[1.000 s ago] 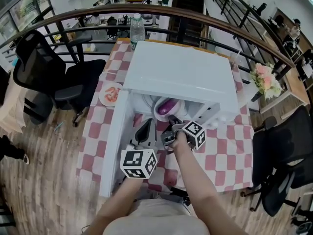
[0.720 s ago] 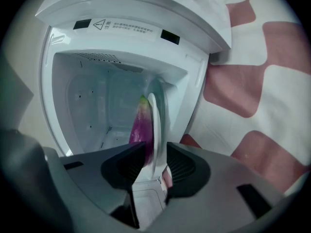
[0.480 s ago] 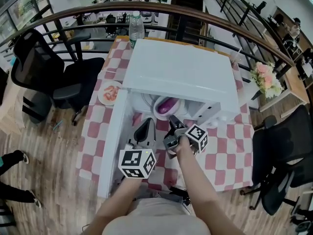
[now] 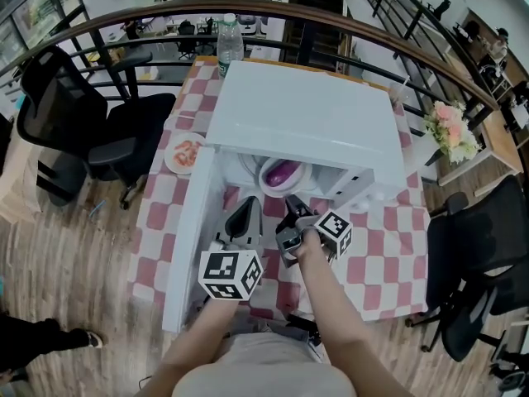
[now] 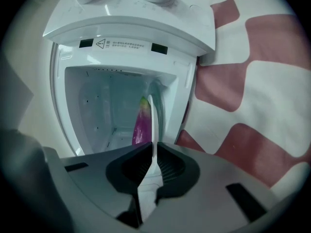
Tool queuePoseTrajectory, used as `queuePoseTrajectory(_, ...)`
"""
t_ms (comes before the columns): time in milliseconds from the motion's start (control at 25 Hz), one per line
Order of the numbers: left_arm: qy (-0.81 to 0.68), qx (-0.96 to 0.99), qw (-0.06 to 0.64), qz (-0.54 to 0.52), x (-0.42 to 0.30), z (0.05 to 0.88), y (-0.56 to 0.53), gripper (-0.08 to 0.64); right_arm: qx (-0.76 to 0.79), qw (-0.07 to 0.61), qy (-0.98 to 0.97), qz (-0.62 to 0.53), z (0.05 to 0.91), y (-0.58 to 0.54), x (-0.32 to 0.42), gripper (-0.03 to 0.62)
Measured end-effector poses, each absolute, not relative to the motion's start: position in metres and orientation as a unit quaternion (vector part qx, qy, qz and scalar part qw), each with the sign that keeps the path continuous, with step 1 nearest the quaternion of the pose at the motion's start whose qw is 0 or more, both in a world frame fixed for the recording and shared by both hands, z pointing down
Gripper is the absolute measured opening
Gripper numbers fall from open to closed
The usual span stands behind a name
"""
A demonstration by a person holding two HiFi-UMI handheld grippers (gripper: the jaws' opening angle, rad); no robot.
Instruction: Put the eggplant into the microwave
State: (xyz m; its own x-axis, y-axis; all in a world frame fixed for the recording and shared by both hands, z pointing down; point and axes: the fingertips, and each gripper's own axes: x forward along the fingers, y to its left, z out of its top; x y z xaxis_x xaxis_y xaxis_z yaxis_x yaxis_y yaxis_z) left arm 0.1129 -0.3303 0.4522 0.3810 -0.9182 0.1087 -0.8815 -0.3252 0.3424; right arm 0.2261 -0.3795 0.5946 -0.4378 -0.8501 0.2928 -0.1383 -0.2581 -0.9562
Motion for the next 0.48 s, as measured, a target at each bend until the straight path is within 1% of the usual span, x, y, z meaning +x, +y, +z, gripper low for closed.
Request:
queuePoseTrajectory(320,-0.555,0.812,0.177,-0.049,0.112,0.455,-0.331,0.002,-0.466,0.263,0.542,-0.648,0.597,-0.395,0.226,0.048)
queuePoseTrajectory(480,-0.556,0.811,0.179,-0.046,0.11,0.458,-0.333,0.003,-0.488,0.237,0.535,-0.647,0.604,-0.403,0.227,0.049)
